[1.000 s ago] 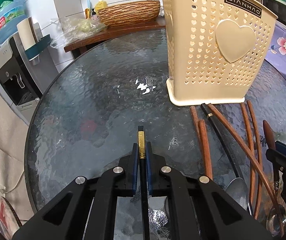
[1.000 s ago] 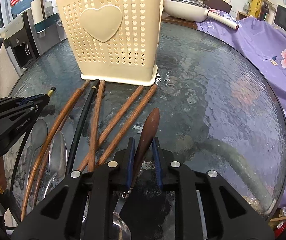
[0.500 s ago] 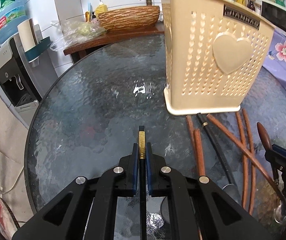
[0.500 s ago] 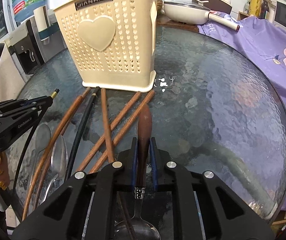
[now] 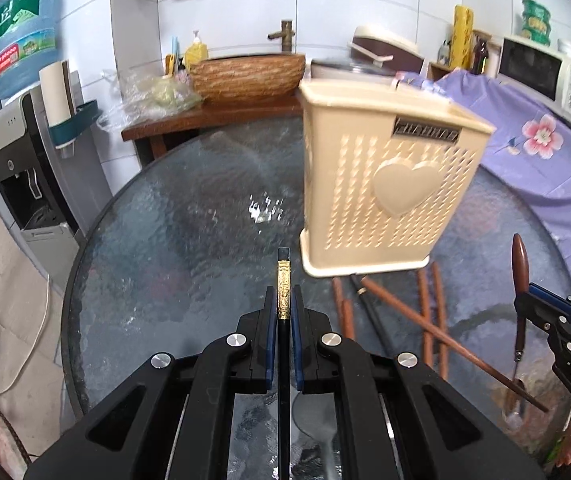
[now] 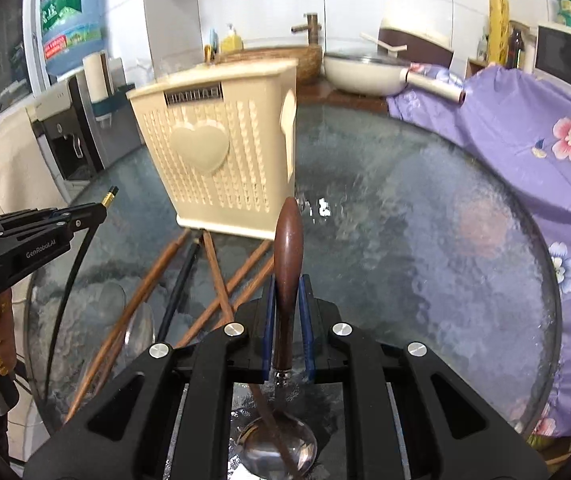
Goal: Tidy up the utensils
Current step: 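Lift black chopstick with left tool while right tool carries spoon over basket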
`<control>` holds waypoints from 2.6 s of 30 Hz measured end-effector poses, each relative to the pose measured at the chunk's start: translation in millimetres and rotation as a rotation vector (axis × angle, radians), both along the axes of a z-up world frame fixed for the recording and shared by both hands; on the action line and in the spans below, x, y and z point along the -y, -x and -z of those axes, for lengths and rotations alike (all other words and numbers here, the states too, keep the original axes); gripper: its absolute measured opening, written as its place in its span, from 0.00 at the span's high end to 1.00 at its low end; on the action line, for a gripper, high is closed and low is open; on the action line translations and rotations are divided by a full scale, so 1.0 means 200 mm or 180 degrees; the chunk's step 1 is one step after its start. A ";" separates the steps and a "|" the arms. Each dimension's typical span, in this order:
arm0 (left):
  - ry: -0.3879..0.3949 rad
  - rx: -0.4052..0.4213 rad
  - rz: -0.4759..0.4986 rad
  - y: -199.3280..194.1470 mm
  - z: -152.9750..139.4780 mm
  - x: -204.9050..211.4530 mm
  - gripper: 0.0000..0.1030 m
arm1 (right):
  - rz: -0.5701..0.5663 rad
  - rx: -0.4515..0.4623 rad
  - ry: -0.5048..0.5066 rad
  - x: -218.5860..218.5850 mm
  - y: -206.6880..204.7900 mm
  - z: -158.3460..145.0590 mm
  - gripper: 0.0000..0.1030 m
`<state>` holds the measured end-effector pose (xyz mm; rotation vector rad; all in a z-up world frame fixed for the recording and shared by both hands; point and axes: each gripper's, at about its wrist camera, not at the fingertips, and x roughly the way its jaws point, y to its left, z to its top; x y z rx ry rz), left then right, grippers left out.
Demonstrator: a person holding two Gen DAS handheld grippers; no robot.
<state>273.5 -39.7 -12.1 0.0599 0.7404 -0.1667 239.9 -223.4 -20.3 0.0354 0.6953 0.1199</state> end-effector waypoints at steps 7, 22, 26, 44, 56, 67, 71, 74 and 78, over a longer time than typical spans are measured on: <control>0.0146 0.0218 0.0131 0.07 -0.14 0.03 0.94 | -0.0102 0.0251 -0.0084 0.03 0.07 -0.12 0.88; 0.0404 0.0516 0.0162 0.18 -0.31 0.01 0.94 | -0.0115 0.0579 -0.0112 0.04 0.13 -0.23 0.88; 0.0412 0.0612 0.0147 0.21 -0.36 -0.01 0.94 | -0.0182 0.0578 -0.0154 0.01 0.13 -0.25 0.88; 0.0506 0.0836 0.0196 0.25 -0.56 -0.08 0.94 | -0.0477 0.0641 -0.0256 -0.07 0.12 -0.42 0.89; 0.0618 0.1002 0.0292 0.20 -0.79 -0.05 0.94 | -0.0577 0.0803 -0.0330 -0.08 0.02 -0.63 0.89; 0.0800 0.1172 0.0247 -0.01 -1.10 -0.01 0.94 | -0.0502 0.1030 -0.0256 -0.11 -0.23 -0.91 0.89; 0.0860 0.1236 0.0165 -0.10 -1.14 0.01 0.94 | -0.0451 0.1075 -0.0202 -0.13 -0.35 -0.95 0.89; 0.0856 0.1299 0.0079 -0.15 -1.15 0.01 0.94 | -0.0408 0.1083 -0.0173 -0.14 -0.43 -0.94 0.89; 0.0902 0.1293 0.0055 -0.21 -1.14 0.01 0.94 | -0.0347 0.0986 -0.0186 -0.13 -0.52 -0.87 0.89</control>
